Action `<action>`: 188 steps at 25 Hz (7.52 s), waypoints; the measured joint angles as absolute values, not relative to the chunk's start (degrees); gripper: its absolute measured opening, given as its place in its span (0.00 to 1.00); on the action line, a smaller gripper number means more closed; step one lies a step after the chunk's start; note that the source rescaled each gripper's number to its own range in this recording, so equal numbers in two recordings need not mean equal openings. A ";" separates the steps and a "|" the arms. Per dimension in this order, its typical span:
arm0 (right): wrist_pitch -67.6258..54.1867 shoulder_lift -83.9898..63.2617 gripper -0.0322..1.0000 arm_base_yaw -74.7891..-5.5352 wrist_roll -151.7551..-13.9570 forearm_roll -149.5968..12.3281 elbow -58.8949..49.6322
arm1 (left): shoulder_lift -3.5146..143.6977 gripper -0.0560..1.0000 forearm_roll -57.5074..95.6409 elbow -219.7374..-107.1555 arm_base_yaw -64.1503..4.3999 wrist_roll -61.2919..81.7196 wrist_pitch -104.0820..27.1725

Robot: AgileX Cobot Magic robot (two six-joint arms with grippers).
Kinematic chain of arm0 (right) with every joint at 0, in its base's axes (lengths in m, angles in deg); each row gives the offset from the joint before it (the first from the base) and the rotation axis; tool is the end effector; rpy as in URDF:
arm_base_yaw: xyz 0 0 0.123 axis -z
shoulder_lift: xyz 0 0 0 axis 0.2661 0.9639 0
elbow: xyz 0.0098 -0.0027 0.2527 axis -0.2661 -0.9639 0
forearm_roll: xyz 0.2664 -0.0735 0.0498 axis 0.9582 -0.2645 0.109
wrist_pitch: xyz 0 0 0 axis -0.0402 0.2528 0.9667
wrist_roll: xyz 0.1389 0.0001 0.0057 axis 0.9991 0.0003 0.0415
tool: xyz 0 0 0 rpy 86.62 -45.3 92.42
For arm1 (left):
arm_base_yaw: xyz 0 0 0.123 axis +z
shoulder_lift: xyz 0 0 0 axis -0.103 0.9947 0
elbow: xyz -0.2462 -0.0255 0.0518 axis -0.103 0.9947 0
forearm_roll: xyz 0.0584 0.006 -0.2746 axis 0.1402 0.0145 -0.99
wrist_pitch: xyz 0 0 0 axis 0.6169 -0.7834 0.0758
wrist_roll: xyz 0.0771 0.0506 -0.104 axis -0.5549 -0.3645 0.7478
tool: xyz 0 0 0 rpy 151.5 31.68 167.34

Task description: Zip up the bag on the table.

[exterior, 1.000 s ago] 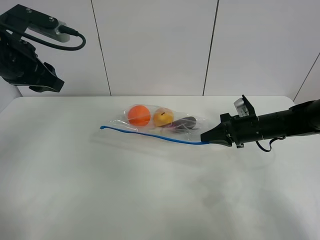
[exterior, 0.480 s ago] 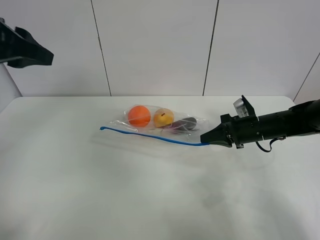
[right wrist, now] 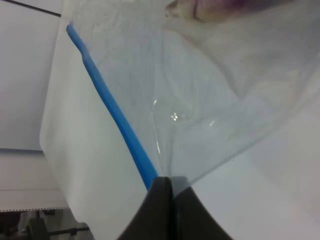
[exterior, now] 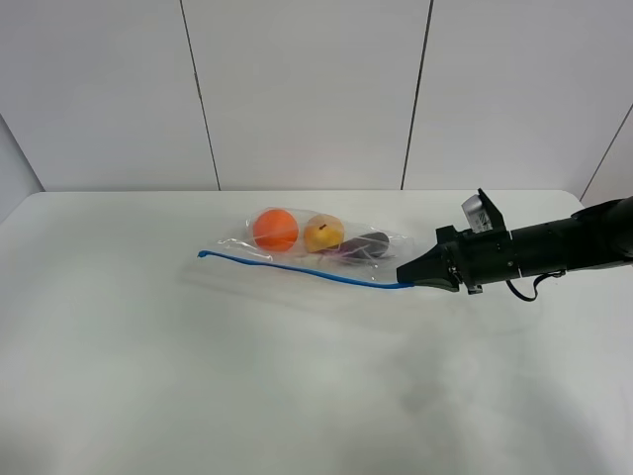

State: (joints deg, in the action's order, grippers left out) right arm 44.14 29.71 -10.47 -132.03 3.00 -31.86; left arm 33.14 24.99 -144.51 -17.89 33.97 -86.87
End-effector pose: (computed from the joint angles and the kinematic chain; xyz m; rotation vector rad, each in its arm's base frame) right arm 0.3399 0.0894 0.0486 -0.1518 2.4686 1.3511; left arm 0.1760 -0.0523 0.4033 0.3691 1.9319 -0.1751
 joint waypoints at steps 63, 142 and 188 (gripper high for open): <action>43.04 29.71 0.03 -10.47 -132.09 2.00 -31.86 | 7.40 0.67 26.65 -116.39 -17.89 44.76 -101.25; 37.80 27.62 0.99 -10.47 -132.94 -1.21 -30.49 | -3.38 0.67 24.11 -116.34 -8.62 41.23 -101.29; 29.25 -9.65 1.00 -10.11 -67.62 -72.87 -13.61 | -3.38 0.67 24.09 -116.34 -8.62 41.23 -101.36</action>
State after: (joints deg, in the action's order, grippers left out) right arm 29.25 -9.65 -10.11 -67.62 -72.87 -13.61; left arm -3.38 24.09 -116.34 -8.62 41.23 -101.36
